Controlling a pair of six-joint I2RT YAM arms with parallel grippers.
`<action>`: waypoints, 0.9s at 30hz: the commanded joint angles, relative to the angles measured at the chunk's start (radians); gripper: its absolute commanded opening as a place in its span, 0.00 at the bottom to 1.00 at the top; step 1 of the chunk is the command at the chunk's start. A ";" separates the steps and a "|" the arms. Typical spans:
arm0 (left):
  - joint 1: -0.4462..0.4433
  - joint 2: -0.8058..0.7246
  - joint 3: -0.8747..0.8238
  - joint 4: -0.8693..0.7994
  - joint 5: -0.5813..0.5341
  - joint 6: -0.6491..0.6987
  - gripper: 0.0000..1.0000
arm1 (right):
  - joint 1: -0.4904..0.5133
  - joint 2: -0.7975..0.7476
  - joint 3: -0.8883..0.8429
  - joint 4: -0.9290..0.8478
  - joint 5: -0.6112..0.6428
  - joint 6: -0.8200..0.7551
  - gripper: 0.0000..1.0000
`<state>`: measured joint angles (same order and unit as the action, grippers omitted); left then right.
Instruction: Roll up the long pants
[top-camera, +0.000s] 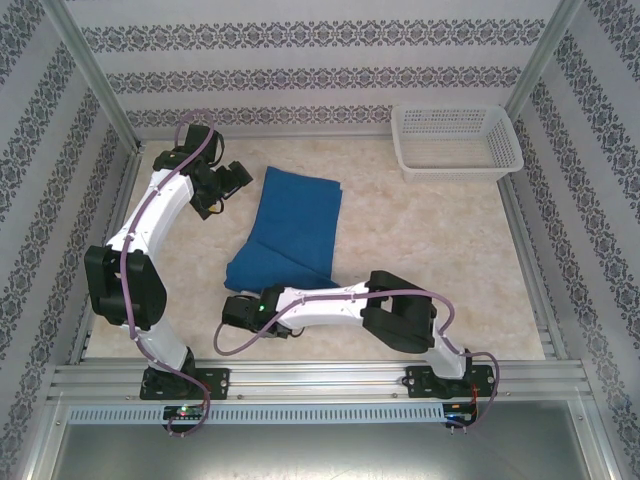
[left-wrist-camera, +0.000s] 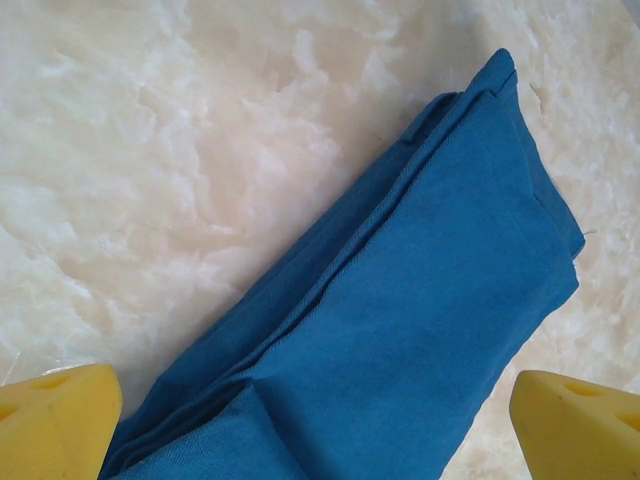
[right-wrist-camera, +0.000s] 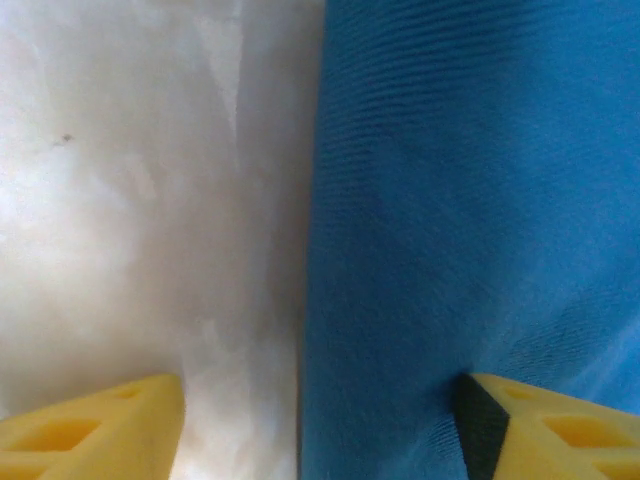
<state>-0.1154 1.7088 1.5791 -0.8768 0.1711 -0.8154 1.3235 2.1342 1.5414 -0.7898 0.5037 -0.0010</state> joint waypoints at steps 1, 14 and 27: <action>0.008 -0.008 -0.006 -0.035 -0.021 0.021 1.00 | -0.024 0.034 -0.017 0.074 0.078 -0.083 0.65; 0.035 0.004 -0.020 -0.028 0.004 0.033 1.00 | -0.122 -0.026 0.059 -0.057 -0.145 -0.143 0.00; 0.040 0.006 -0.015 -0.027 0.015 0.030 1.00 | -0.180 -0.086 0.358 -0.403 -0.545 -0.136 0.00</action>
<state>-0.0891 1.7088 1.5635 -0.8818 0.1822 -0.7994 1.1458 2.0842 1.8431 -1.0637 0.0780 -0.1310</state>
